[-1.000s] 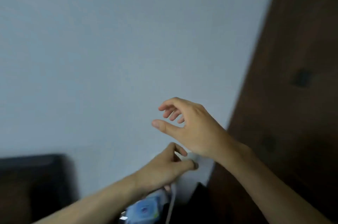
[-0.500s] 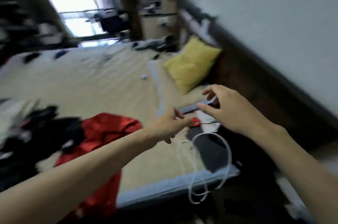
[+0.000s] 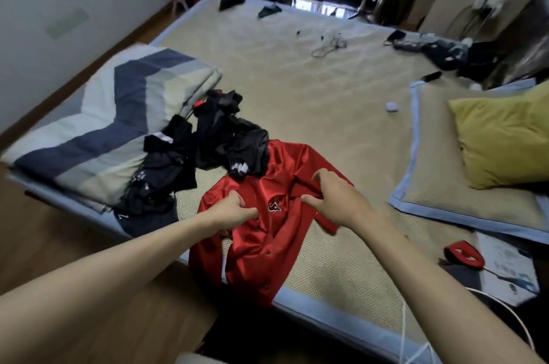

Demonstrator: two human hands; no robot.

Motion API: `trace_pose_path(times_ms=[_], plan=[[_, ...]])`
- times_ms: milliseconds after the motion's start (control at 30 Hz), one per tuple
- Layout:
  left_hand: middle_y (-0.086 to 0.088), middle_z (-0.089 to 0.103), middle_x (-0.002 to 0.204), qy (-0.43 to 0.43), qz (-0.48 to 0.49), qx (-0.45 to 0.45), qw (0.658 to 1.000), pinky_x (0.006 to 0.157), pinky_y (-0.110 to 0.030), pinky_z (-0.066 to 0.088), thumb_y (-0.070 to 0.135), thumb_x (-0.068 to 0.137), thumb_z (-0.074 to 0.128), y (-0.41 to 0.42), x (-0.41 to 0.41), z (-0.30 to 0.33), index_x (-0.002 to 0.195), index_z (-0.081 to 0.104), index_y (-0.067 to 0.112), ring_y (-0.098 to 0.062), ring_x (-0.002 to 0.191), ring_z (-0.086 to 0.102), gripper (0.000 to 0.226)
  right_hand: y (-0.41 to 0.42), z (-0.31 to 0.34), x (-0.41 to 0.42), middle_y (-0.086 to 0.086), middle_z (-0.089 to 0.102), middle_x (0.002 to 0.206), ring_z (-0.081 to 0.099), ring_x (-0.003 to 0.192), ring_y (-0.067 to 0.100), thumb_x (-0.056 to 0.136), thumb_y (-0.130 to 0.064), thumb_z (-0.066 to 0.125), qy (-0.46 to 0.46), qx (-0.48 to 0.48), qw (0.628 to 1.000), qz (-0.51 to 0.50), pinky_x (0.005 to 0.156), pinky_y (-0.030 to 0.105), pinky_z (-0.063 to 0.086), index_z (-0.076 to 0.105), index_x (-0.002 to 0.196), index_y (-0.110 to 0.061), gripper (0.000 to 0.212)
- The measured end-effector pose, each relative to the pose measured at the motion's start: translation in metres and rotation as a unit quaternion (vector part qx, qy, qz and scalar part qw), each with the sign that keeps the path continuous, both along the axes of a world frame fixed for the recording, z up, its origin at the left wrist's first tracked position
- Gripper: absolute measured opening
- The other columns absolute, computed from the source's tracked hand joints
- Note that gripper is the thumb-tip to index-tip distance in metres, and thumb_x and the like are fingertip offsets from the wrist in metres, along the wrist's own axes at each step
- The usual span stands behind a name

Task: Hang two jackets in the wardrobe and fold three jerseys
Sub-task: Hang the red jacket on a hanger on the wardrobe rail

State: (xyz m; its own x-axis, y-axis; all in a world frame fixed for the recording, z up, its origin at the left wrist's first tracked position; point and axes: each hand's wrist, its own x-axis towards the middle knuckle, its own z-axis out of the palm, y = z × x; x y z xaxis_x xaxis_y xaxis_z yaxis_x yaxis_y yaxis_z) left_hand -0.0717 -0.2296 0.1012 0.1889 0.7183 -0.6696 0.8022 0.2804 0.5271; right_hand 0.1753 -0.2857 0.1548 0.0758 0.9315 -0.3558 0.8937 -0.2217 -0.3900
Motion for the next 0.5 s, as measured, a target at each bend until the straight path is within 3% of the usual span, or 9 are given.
trace_pose_path(times_ms=[67, 133, 267, 333, 433, 500], plan=[[-0.001, 0.058, 0.077, 0.035, -0.02, -0.033, 0.999, 0.049, -0.025, 0.037, 0.042, 0.086, 0.069, 0.037, -0.015, -0.034, 0.117, 0.044, 0.012, -0.015, 0.061, 0.053, 0.05, 0.037, -0.041, -0.01, 0.011, 0.057, 0.131, 0.06, 0.119, 0.031, 0.092, -0.048, 0.067, 0.008, -0.046, 0.999, -0.017, 0.095, 0.045, 0.051, 0.047, 0.131, -0.011, 0.058], [-0.004, 0.064, 0.094, 0.057, -0.058, -0.05, 0.995, 0.055, -0.027, 0.04, 0.039, 0.085, 0.071, 0.066, -0.022, -0.067, 0.119, 0.046, 0.01, -0.02, 0.08, 0.062, 0.051, 0.069, -0.086, -0.015, 0.014, 0.058, 0.132, 0.06, 0.121, 0.035, 0.092, -0.046, 0.068, 0.016, -0.102, 0.994, -0.04, 0.096, 0.047, 0.051, 0.046, 0.131, -0.008, 0.059], [-0.007, 0.068, 0.117, 0.042, -0.093, -0.053, 0.993, 0.085, -0.028, 0.05, 0.048, 0.071, 0.077, 0.109, -0.009, -0.146, 0.113, 0.057, 0.008, -0.023, 0.105, 0.064, 0.062, 0.103, -0.176, -0.016, 0.025, 0.055, 0.14, 0.055, 0.129, 0.039, 0.093, -0.044, 0.069, 0.037, -0.224, 0.966, -0.123, 0.104, 0.043, 0.046, 0.041, 0.136, 0.0, 0.068], [-0.005, 0.065, 0.121, 0.022, -0.086, -0.041, 0.995, 0.084, -0.028, 0.045, 0.051, 0.077, 0.077, 0.123, 0.011, -0.177, 0.114, 0.058, 0.006, -0.021, 0.109, 0.062, 0.061, 0.106, -0.212, -0.017, 0.028, 0.053, 0.142, 0.053, 0.132, 0.041, 0.094, -0.044, 0.067, 0.052, -0.266, 0.948, -0.167, 0.105, 0.041, 0.045, 0.039, 0.139, 0.003, 0.071], [-0.009, 0.063, 0.13, 0.001, -0.055, -0.064, 0.996, 0.09, -0.029, 0.043, 0.063, 0.08, 0.071, 0.139, 0.052, -0.211, 0.129, 0.056, 0.009, -0.027, 0.121, 0.059, 0.074, 0.096, -0.249, -0.02, 0.027, 0.056, 0.139, 0.055, 0.13, 0.041, 0.094, -0.045, 0.067, 0.066, -0.292, 0.931, -0.208, 0.101, 0.039, 0.045, 0.042, 0.136, 0.001, 0.067], [-0.012, 0.068, 0.124, 0.011, -0.067, -0.061, 0.996, 0.091, -0.032, 0.047, 0.062, 0.083, 0.068, 0.144, 0.07, -0.233, 0.118, 0.064, 0.012, -0.031, 0.116, 0.063, 0.061, 0.084, -0.263, -0.022, 0.024, 0.06, 0.136, 0.058, 0.126, 0.038, 0.093, -0.045, 0.068, 0.077, -0.301, 0.924, -0.221, 0.098, 0.037, 0.045, 0.045, 0.133, -0.001, 0.064]])
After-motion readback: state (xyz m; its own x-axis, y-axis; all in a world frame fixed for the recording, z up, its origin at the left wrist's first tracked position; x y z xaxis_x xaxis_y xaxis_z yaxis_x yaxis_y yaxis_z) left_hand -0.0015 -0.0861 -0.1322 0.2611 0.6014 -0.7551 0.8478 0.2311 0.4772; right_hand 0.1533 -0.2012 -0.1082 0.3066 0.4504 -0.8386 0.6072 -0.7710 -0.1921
